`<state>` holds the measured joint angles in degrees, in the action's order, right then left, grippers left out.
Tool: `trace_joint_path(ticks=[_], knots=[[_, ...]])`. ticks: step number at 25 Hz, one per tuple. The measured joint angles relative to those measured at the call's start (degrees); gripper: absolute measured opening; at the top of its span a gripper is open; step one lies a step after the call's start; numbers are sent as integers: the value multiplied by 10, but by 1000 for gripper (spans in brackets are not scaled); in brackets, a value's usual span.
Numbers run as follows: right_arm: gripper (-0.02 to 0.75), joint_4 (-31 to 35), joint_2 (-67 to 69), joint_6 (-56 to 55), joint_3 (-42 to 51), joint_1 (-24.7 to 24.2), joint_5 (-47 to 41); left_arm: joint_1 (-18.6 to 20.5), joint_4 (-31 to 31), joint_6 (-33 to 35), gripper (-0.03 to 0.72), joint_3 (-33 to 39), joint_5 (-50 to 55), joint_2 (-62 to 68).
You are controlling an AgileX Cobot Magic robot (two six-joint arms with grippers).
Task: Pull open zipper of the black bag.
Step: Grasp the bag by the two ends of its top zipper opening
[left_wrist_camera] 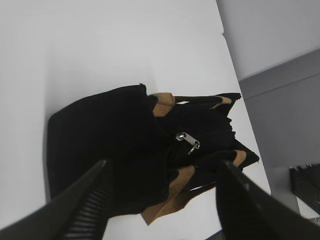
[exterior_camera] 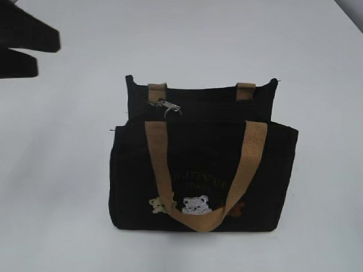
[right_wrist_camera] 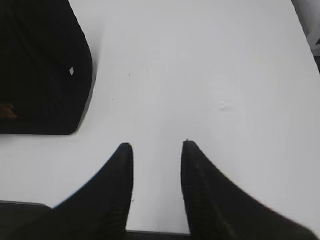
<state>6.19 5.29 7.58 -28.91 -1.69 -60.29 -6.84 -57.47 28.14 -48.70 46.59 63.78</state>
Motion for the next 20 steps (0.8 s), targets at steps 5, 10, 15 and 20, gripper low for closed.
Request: trace_joint_path(ticks=[5, 10, 15, 20], knots=[[333, 45, 120, 76, -26, 4, 74, -72, -5, 5, 469, -82, 3, 159], [377, 124, 243, 172, -66, 59, 134, -123, 0, -18, 468, -143, 25, 277], [435, 132, 385, 211, -138, 130, 144, -127, 20, -42, 468, -168, 17, 336], [445, 133, 533, 252, -217, 218, 156, -131, 20, -44, 404, -176, -30, 345]])
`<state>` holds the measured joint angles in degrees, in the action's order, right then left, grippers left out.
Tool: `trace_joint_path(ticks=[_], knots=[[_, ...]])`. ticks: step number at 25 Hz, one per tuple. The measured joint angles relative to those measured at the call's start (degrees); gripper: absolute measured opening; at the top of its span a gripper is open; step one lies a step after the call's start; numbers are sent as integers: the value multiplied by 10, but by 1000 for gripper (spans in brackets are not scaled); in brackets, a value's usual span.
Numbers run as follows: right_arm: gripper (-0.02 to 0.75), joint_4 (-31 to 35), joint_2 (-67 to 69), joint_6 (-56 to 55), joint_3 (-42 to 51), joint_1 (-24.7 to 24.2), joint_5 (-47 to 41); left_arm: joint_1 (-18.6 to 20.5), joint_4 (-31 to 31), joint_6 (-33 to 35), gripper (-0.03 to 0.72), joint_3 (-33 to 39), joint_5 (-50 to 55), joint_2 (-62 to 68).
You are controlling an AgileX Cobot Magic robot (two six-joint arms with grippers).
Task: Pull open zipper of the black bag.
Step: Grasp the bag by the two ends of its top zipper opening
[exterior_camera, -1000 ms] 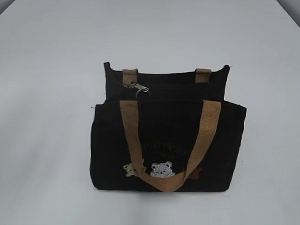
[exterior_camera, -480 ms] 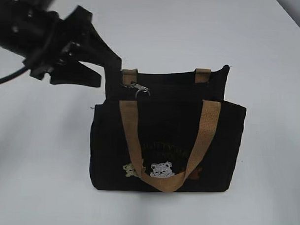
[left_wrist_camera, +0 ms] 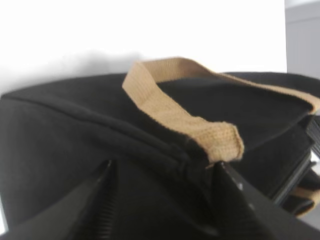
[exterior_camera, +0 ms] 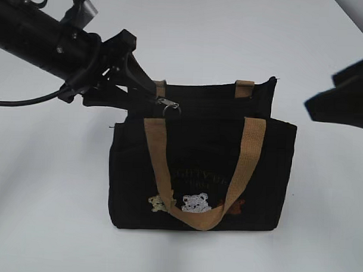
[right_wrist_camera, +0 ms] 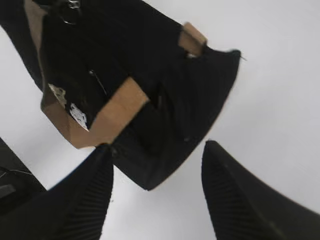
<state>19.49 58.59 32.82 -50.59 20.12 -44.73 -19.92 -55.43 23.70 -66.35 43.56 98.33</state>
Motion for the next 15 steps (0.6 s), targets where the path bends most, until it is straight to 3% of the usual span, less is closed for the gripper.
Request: trace_joint_path(ticks=[10, 15], knots=[[445, 3, 237, 66, -169, 118, 39, -51, 5, 24, 49, -4, -69, 0], [445, 4, 295, 88, -209, 137, 42, -51, 8, 27, 32, -18, -35, -4]])
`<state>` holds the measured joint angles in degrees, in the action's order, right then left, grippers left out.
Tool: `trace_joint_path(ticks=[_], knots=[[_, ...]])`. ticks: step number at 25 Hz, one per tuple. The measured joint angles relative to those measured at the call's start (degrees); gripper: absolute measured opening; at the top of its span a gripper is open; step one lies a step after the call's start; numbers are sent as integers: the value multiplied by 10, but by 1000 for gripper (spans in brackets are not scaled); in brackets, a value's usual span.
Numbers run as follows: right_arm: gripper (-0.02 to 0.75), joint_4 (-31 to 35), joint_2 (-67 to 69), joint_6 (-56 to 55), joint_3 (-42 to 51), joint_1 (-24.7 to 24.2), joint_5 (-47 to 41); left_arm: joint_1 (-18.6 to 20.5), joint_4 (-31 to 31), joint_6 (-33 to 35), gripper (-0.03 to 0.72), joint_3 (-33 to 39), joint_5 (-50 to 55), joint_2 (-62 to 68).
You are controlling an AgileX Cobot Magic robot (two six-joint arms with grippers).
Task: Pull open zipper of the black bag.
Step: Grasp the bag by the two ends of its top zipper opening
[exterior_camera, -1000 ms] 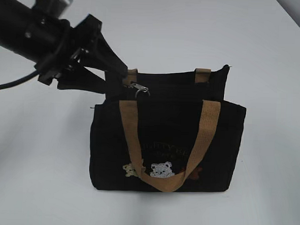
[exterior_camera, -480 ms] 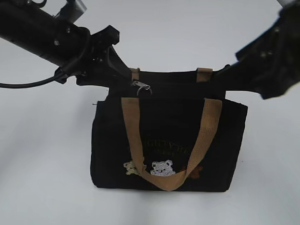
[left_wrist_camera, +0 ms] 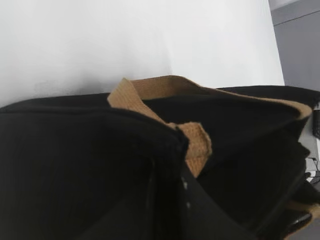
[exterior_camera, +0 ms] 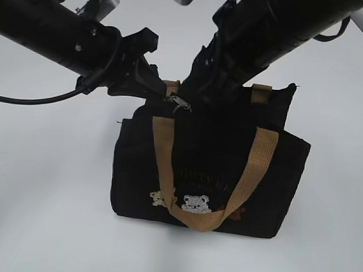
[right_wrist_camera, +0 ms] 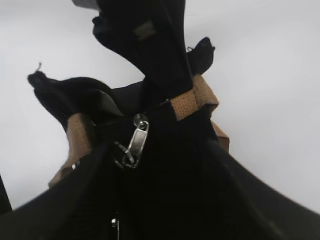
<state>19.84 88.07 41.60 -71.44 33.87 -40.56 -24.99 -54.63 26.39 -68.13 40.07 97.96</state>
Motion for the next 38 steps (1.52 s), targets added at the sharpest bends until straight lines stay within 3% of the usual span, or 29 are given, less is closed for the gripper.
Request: trace_joint_path(ticks=[9, 29, 33, 38], knots=[[391, 11, 24, 35, -1, 4, -15, -1, 9, 0, 32, 0, 22, -29], [389, 64, 19, 54, -1, 27, -21, -2, 10, 1, 30, 0, 20, -30], [389, 28, 26, 38, -1, 45, 1, -3, 10, 1, 30, 0, 20, -30], [389, -62, 27, -47, -1, 45, 6, -3, 10, 1, 30, 0, 20, -30]])
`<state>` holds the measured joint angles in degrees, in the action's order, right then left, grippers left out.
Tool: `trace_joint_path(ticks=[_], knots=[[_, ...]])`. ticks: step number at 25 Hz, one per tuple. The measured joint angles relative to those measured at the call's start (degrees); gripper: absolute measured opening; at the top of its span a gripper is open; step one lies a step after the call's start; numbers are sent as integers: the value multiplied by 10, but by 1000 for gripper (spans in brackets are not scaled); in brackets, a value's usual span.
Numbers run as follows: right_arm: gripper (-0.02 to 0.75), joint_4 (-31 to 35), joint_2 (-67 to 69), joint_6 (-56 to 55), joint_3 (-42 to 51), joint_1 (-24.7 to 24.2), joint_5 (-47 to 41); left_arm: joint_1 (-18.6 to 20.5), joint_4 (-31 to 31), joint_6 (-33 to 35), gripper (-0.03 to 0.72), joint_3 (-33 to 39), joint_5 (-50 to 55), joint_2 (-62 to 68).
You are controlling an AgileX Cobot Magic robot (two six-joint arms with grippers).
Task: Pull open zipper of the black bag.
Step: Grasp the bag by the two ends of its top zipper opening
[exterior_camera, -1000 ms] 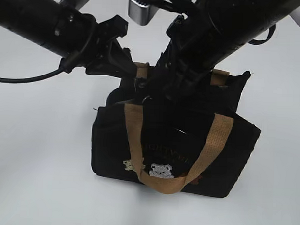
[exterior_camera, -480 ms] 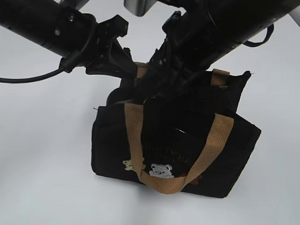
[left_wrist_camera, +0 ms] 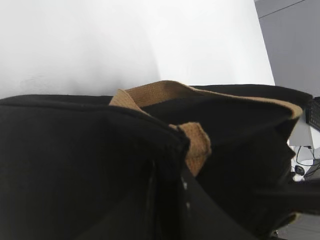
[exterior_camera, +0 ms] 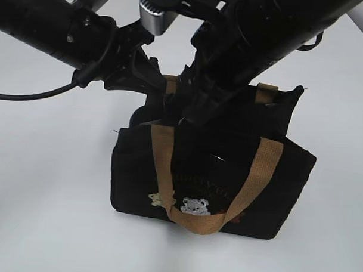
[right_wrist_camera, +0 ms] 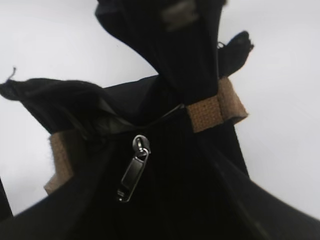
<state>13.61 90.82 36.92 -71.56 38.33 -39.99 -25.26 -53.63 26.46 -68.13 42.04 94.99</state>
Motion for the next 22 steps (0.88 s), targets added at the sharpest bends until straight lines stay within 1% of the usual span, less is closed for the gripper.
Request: trace_joint_path(ticks=[5, 8, 10, 11, 18, 22], knots=[[384, -20, 0, -13, 0, 0, -21, 0, -1, 0, 30, 0, 0, 0], [328, -25, 0, -13, 0, 0, -38, 0, -1, 0, 30, 0, -1, 0], [251, -27, 0, -13, 0, 0, -45, 0, -1, 0, 30, 0, 0, 0], [242, -27, 0, -13, -1, 0, -46, 0, -1, 0, 30, 0, 0, 0], [242, -30, -1, -13, -1, 0, -49, 0, -1, 0, 30, 0, 0, -1], [242, -49, -22, -13, -1, 0, -59, 0, 0, 0, 30, 0, 0, -1]])
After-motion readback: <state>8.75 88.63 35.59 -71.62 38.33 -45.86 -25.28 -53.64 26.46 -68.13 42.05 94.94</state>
